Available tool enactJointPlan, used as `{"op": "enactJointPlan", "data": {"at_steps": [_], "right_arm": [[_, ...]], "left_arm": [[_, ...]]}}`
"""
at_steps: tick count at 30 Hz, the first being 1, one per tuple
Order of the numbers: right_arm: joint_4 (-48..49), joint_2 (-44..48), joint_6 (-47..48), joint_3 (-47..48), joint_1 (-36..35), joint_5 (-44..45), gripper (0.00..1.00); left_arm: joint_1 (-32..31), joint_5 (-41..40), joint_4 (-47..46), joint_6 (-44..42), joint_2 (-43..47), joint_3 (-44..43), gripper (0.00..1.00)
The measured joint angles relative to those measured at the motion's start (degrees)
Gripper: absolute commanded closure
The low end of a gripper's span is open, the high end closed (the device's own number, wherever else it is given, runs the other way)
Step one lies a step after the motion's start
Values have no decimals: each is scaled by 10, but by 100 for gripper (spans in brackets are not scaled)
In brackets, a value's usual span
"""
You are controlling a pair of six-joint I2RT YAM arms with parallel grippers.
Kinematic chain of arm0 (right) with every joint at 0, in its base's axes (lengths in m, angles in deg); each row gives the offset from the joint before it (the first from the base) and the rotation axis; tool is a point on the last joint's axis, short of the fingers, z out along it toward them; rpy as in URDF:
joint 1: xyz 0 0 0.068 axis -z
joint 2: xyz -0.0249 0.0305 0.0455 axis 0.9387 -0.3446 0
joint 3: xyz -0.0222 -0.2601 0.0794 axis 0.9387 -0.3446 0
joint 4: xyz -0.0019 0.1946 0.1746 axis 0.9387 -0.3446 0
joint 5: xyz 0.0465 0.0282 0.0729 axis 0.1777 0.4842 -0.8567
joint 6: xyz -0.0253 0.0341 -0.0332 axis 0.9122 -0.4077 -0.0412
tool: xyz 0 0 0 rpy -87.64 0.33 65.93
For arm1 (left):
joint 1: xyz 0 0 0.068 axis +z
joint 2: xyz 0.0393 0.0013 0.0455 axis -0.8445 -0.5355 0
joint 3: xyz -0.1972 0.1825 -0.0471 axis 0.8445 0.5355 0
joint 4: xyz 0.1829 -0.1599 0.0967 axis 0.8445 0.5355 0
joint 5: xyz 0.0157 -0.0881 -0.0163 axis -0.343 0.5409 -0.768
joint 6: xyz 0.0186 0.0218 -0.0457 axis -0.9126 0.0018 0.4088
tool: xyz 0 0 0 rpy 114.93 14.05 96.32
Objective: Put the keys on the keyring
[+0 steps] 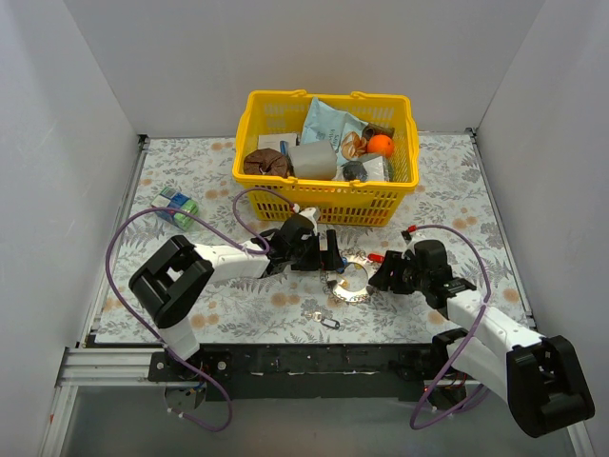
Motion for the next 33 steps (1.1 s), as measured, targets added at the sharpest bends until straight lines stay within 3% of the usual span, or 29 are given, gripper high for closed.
{"op": "enactJointPlan", "data": {"at_steps": [14, 33], "right_arm": [[62, -33, -14, -7, 0, -31, 40], [80, -73, -5, 13, 1, -31, 40]], "left_arm": [[-5, 14, -8, -2, -5, 0, 20], [-61, 32, -2, 9, 10, 18, 22]]}}
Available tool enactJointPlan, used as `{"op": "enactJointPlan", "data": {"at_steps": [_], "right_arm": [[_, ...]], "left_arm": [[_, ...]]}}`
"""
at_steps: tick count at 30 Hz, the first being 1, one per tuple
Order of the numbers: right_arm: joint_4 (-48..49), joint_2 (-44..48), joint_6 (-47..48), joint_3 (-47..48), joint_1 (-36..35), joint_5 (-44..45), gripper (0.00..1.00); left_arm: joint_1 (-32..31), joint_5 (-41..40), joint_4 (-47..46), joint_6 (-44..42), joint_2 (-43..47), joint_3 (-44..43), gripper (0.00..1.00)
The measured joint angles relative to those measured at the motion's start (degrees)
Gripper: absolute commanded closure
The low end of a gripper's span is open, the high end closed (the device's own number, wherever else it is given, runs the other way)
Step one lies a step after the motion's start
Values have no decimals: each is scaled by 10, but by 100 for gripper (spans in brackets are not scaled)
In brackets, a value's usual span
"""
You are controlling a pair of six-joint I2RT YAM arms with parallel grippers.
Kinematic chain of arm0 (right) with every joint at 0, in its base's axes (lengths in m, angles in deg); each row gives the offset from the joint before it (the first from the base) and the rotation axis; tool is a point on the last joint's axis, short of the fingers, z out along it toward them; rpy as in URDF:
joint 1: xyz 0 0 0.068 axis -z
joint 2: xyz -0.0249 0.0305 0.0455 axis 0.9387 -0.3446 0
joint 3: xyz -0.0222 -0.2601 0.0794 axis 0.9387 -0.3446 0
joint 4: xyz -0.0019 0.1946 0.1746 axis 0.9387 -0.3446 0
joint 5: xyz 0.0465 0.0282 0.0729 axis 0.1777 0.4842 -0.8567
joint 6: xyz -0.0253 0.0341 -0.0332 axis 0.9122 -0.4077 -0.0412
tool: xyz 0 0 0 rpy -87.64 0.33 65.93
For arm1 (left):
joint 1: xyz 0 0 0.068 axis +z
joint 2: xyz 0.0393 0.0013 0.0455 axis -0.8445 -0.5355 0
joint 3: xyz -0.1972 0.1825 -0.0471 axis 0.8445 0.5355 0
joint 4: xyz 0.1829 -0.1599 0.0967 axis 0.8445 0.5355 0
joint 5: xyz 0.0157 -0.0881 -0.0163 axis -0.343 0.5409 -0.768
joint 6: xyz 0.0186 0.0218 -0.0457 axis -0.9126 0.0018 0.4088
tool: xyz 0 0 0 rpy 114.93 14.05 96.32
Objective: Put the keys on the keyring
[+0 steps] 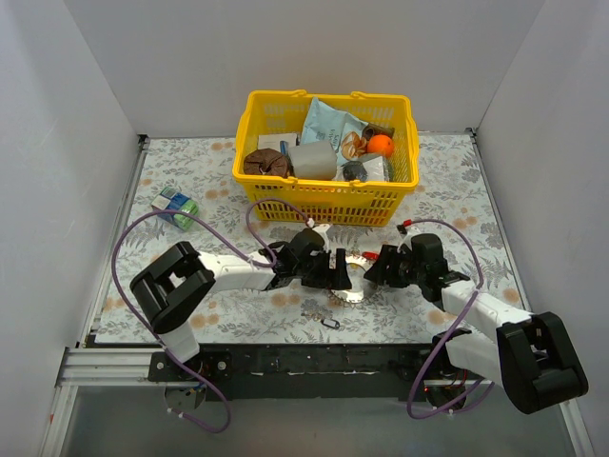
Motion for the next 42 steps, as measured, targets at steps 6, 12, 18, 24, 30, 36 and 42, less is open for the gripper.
{"op": "enactJointPlan", "data": {"at_steps": [6, 12, 18, 24, 30, 36, 42], "right_arm": [[-22, -6, 23, 17, 0, 19, 39], [-50, 1, 43, 41, 0, 28, 35], [-94, 70, 56, 50, 0, 62, 28], [-125, 113, 57, 49, 0, 88, 29], [-129, 106, 50, 23, 3, 71, 30], [-123, 82, 35, 4, 11, 35, 30], [-108, 76, 25, 0, 18, 17, 31]], "left_arm": [[-23, 13, 1, -8, 1, 0, 16], [-43, -1, 15, -19, 10, 0, 10], [-45, -85, 64, -33, 30, -2, 8], [-40, -127, 95, -46, 31, -12, 8], [-16, -108, 89, -51, 30, -17, 9], [10, -67, 64, -48, 17, -22, 10], [19, -28, 31, -43, -15, -35, 18]]}}
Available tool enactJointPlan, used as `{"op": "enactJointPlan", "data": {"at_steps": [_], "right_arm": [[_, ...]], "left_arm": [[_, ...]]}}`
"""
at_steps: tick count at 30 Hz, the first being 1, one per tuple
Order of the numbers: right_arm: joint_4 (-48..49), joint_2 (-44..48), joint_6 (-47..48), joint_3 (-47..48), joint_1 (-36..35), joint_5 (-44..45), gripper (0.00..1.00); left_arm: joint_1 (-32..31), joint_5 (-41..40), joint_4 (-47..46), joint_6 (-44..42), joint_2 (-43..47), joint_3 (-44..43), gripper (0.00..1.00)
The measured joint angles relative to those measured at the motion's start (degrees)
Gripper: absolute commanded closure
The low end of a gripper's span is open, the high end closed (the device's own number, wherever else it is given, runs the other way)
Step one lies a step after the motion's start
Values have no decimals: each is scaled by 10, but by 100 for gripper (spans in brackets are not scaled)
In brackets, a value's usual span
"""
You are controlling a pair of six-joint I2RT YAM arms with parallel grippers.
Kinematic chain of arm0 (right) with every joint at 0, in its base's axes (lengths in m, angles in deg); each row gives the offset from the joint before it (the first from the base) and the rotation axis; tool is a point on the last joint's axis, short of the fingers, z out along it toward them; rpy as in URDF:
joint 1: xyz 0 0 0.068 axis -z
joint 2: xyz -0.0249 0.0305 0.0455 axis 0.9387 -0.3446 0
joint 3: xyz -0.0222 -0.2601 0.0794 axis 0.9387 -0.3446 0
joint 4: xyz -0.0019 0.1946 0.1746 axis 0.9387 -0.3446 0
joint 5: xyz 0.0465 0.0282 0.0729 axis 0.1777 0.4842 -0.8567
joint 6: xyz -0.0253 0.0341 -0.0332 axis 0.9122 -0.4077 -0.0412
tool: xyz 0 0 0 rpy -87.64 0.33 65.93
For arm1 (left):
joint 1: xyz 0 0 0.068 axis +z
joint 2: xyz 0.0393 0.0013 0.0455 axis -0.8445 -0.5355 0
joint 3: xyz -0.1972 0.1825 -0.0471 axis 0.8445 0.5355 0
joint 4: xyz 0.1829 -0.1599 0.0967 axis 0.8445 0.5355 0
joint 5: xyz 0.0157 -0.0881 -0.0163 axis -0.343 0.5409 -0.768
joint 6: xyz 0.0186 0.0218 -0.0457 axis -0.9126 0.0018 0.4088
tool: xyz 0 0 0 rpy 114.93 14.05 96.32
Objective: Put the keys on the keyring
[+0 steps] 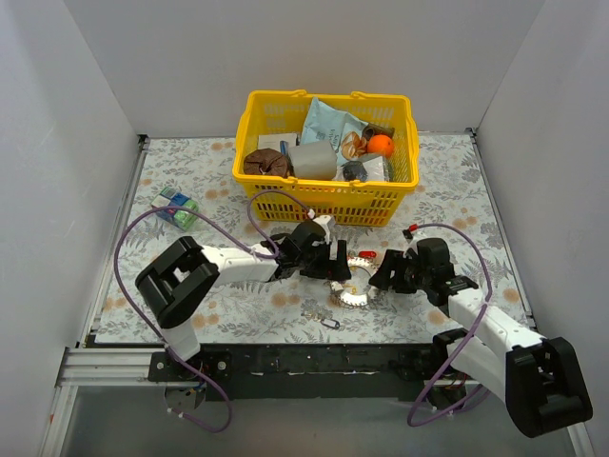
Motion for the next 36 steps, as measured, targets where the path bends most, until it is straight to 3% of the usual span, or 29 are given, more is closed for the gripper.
{"op": "enactJointPlan", "data": {"at_steps": [18, 30, 36], "right_arm": [[86, -57, -16, -4, 7, -47, 32], [81, -125, 10, 49, 11, -39, 33], [71, -120, 15, 53, 9, -47, 32]], "left_arm": [[3, 48, -21, 12, -32, -19, 29], [-23, 41, 13, 21, -20, -19, 29], [-49, -7, 49, 22, 1, -14, 20]]}}
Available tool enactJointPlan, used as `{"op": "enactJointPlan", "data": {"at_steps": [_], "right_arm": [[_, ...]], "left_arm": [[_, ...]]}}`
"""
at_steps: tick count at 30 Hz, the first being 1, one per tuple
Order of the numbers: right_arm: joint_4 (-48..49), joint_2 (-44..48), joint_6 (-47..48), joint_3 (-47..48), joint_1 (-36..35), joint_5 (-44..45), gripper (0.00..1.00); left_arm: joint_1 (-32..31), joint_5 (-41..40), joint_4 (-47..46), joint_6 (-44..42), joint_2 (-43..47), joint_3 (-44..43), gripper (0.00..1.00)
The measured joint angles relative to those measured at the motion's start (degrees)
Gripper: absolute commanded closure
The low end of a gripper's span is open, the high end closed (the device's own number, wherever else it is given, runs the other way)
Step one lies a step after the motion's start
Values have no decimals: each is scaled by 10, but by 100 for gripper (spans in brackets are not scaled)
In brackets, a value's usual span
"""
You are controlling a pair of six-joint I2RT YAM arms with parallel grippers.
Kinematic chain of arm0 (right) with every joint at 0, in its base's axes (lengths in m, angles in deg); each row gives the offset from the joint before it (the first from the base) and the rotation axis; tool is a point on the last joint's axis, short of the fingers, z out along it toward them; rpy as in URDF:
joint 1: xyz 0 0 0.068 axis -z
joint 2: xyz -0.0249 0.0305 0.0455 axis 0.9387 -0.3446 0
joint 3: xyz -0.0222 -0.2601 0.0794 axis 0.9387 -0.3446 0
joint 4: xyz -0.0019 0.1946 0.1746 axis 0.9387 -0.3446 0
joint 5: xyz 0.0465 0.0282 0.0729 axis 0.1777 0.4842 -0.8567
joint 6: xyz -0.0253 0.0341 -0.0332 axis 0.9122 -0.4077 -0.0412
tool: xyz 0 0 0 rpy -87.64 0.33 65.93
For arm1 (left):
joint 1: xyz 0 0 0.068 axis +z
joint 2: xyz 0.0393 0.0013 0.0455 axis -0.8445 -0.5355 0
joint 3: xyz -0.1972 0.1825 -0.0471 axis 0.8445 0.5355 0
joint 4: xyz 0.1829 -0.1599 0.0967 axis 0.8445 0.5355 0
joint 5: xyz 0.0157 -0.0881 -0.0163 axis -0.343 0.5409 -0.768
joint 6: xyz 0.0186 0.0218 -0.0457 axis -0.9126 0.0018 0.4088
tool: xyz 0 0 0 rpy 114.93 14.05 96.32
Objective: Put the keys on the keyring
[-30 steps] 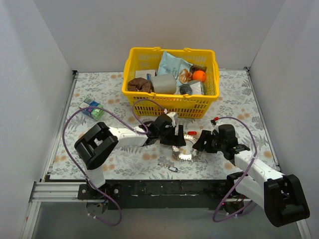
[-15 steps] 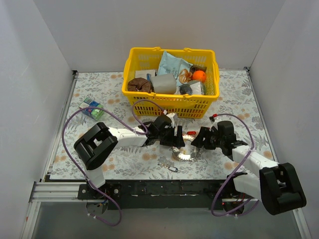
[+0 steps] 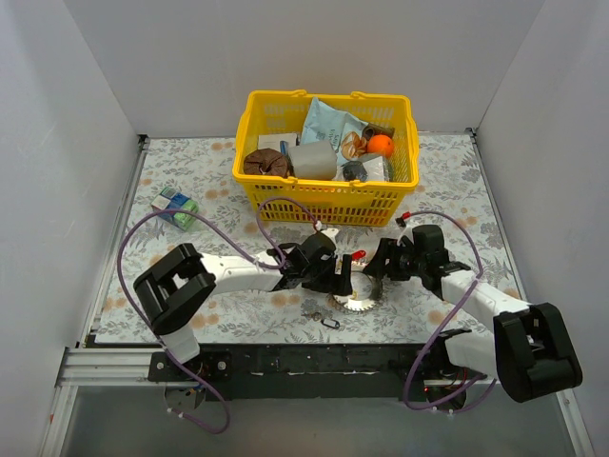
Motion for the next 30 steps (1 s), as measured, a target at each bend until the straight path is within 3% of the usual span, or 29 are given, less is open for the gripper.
{"op": "enactJointPlan", "data": {"at_steps": [10, 22, 30], "right_arm": [[-34, 46, 29, 23, -2, 19, 32], [-55, 47, 45, 34, -2, 32, 32], [-61, 47, 45, 19, -2, 28, 34]], "left_arm": [[-4, -146, 75, -13, 104, 19, 17], [29, -111, 46, -29, 114, 19, 23], [28, -86, 30, -50, 63, -5, 25]]}}
